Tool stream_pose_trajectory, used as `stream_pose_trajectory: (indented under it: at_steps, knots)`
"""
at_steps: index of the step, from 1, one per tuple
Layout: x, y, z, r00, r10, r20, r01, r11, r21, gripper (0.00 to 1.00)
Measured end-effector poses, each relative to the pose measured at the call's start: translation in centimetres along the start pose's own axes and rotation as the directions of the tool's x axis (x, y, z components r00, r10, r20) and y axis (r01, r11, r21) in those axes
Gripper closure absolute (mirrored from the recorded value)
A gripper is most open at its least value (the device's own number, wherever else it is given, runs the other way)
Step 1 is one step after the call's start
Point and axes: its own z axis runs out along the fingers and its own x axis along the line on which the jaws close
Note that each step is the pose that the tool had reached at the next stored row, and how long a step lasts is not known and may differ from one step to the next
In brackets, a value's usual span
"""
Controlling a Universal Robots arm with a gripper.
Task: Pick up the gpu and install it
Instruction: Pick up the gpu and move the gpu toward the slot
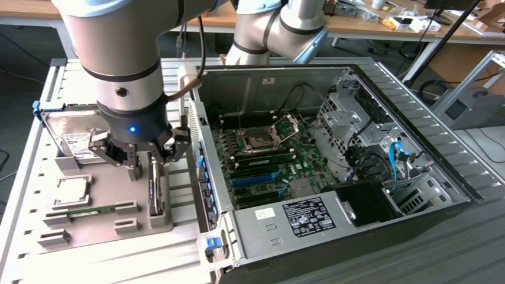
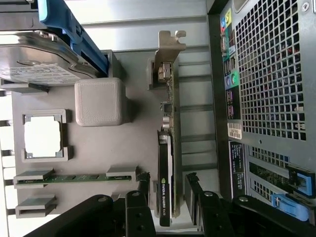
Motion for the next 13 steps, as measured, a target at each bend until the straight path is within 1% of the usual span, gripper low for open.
stream_pose_trajectory:
  at_steps: [6,13]
  knots:
    - [-0.2,0.05,0.51,1.0,0.0,-0.0002,0.0,1.0,-0.0001,0.58]
    - [-0.2,0.29,1.14,1.0,0.0,-0.0004,0.0,1.0,0.0001,0.58]
